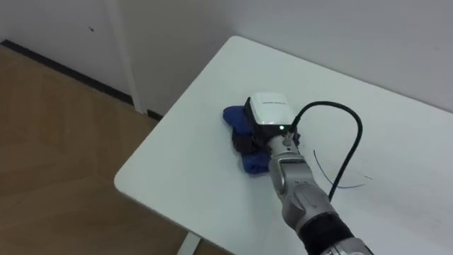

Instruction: Wipe table

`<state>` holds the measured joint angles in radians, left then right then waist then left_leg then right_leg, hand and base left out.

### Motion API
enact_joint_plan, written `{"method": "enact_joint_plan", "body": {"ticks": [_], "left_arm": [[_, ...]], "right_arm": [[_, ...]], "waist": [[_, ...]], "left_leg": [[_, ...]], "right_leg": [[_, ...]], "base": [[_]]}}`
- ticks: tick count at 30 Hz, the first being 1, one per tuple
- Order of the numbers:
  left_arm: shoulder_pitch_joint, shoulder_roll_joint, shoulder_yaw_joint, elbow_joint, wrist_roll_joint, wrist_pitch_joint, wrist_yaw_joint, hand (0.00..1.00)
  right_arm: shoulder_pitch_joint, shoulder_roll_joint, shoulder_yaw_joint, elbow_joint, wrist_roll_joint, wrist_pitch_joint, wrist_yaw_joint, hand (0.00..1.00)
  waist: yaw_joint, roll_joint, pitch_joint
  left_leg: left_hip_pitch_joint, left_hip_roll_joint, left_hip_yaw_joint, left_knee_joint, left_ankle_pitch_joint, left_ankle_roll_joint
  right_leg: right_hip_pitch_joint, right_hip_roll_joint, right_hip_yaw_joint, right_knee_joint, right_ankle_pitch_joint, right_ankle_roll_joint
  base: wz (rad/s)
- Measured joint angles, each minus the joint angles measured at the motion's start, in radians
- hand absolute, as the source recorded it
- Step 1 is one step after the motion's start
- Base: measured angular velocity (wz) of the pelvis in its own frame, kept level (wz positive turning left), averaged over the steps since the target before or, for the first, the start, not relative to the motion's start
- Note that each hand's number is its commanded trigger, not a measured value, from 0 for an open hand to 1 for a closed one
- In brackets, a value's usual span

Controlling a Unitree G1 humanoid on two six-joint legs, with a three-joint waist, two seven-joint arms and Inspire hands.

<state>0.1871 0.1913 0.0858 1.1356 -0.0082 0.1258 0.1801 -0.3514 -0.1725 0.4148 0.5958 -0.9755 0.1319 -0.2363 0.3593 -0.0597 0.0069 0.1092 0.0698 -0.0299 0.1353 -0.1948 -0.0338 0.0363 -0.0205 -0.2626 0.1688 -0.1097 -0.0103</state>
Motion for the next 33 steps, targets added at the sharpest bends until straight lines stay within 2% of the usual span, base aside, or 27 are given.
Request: {"method": "enact_joint_plan", "body": {"ticks": [7, 9, 11, 12, 14, 15, 17, 19, 20, 23, 25, 28, 30, 32, 33], "left_arm": [[-0.013, 0.001, -0.004, -0.025, 0.000, -0.001, 0.004, 0.00], [-0.005, 0.001, -0.001, -0.050, 0.000, 0.001, 0.005, 0.00], [0.023, 0.000, 0.014, -0.068, -0.001, 0.001, 0.008, 0.00], [0.028, 0.000, 0.018, -0.078, -0.002, 0.001, 0.010, 0.00], [0.071, -0.001, 0.043, -0.081, 0.001, 0.000, 0.014, 0.00], [0.074, -0.001, 0.053, -0.084, 0.001, 0.000, 0.014, 0.00], [0.105, -0.004, 0.111, -0.084, 0.016, 0.000, 0.016, 0.00], [0.123, -0.002, 0.164, -0.082, 0.030, -0.001, 0.030, 0.00], [0.128, -0.003, 0.192, -0.083, 0.042, -0.001, 0.037, 0.00], [0.119, -0.006, 0.225, -0.087, 0.070, -0.002, 0.048, 0.00], [0.113, -0.007, 0.230, -0.103, 0.078, -0.005, 0.051, 0.00], [0.111, -0.012, 0.221, -0.139, 0.078, -0.028, 0.053, 0.00], [0.109, -0.017, 0.189, -0.141, 0.077, -0.031, 0.055, 0.00], [0.102, -0.027, 0.155, -0.141, 0.077, -0.031, 0.054, 0.00], [0.102, -0.028, 0.145, -0.140, 0.077, -0.030, 0.054, 0.00]], "right_arm": [[-0.012, -0.003, -0.006, 0.038, 0.034, -0.007, -0.009, 1.00], [-0.010, -0.005, -0.023, 0.052, 0.047, -0.024, -0.027, 1.00], [0.038, -0.008, -0.078, 0.071, 0.075, -0.073, -0.078, 1.00], [0.055, -0.008, -0.094, 0.079, 0.087, -0.090, -0.102, 1.00], [0.139, -0.008, -0.201, 0.104, 0.125, -0.159, -0.186, 1.00], [0.166, -0.008, -0.231, 0.108, 0.140, -0.171, -0.209, 1.00], [0.274, -0.008, -0.348, 0.110, 0.235, -0.231, -0.286, 1.00], [0.318, -0.013, -0.435, 0.148, 0.292, -0.261, -0.332, 1.00], [0.341, -0.024, -0.483, 0.178, 0.319, -0.269, -0.364, 1.00], [0.387, -0.058, -0.562, 0.222, 0.347, -0.275, -0.421, 1.00], [0.416, -0.072, -0.587, 0.227, 0.349, -0.275, -0.433, 1.00], [0.422, -0.080, -0.593, 0.238, 0.346, -0.271, -0.440, 1.00], [0.404, -0.080, -0.585, 0.241, 0.346, -0.252, -0.432, 1.00], [0.376, -0.079, -0.549, 0.202, 0.344, -0.189, -0.397, 1.00], [0.369, -0.078, -0.539, 0.190, 0.343, -0.173, -0.386, 1.00]], "waist": [[-0.001, -0.005, 0.0047], [-0.013, -0.008, 0.0050], [-0.018, -0.009, 0.0043], [-0.031, -0.009, 0.0044], [-0.096, -0.008, 0.0041], [-0.114, -0.006, 0.0037], [-0.160, 0.003, -0.0013], [-0.201, 0.007, -0.0044], [-0.214, 0.011, -0.0101], [-0.245, 0.021, -0.0218], [-0.255, 0.024, -0.0238], [-0.268, 0.028, -0.0262], [-0.267, 0.032, -0.0278], [-0.249, 0.035, -0.0278], [-0.240, 0.035, -0.0275]], "left_leg": [[-0.004, -0.004, 0.003, -0.001, -0.005, 0.003], [-0.010, -0.007, 0.000, 0.002, -0.005, 0.004], [-0.006, -0.012, -0.003, 0.005, -0.004, 0.006], [-0.008, -0.014, -0.006, 0.008, -0.004, 0.006], [0.001, -0.025, -0.015, 0.016, -0.002, 0.010], [0.006, -0.028, -0.012, 0.016, -0.002, 0.010], [0.024, -0.032, 0.004, 0.014, -0.009, 0.022], [0.034, -0.033, 0.009, 0.012, -0.015, 0.031], [0.044, -0.033, 0.019, 0.010, -0.019, 0.033], [0.056, -0.033, 0.034, 0.011, -0.027, 0.036], [0.067, -0.032, 0.035, 0.012, -0.027, 0.036], [0.077, -0.031, 0.036, 0.008, -0.030, 0.036], [0.078, -0.031, 0.040, 0.010, -0.030, 0.036], [0.079, -0.028, 0.052, 0.010, -0.029, 0.033], [0.079, -0.026, 0.058, 0.009, -0.028, 0.032]], "right_leg": [[0.000, -0.003, 0.001, 0.000, -0.005, 0.002], [-0.003, -0.006, 0.000, -0.001, -0.006, 0.003], [0.000, -0.011, 0.000, -0.001, -0.008, 0.007], [0.004, -0.014, -0.003, -0.002, -0.010, 0.009], [0.031, -0.025, -0.017, -0.019, -0.014, 0.021], [0.040, -0.029, -0.016, -0.020, -0.016, 0.025], [0.063, -0.036, -0.012, -0.022, -0.023, 0.036], [0.081, -0.037, -0.008, -0.029, -0.024, 0.039], [0.087, -0.036, 0.004, -0.029, -0.025, 0.042], [0.096, -0.035, 0.016, -0.026, -0.024, 0.045], [0.107, -0.034, 0.015, -0.022, -0.024, 0.045], [0.115, -0.034, 0.016, -0.018, -0.024, 0.045], [0.114, -0.034, 0.018, -0.017, -0.024, 0.045], [0.104, -0.030, 0.030, -0.009, -0.022, 0.042], [0.099, -0.029, 0.037, -0.007, -0.021, 0.041]], "base": [[0.00], [0.06], [0.09], [0.28], [0.53], [0.51], [0.16], [-0.06], [-0.14], [-0.19], [-0.02], [-0.01], [-0.06], [-0.19], [-0.35]]}}
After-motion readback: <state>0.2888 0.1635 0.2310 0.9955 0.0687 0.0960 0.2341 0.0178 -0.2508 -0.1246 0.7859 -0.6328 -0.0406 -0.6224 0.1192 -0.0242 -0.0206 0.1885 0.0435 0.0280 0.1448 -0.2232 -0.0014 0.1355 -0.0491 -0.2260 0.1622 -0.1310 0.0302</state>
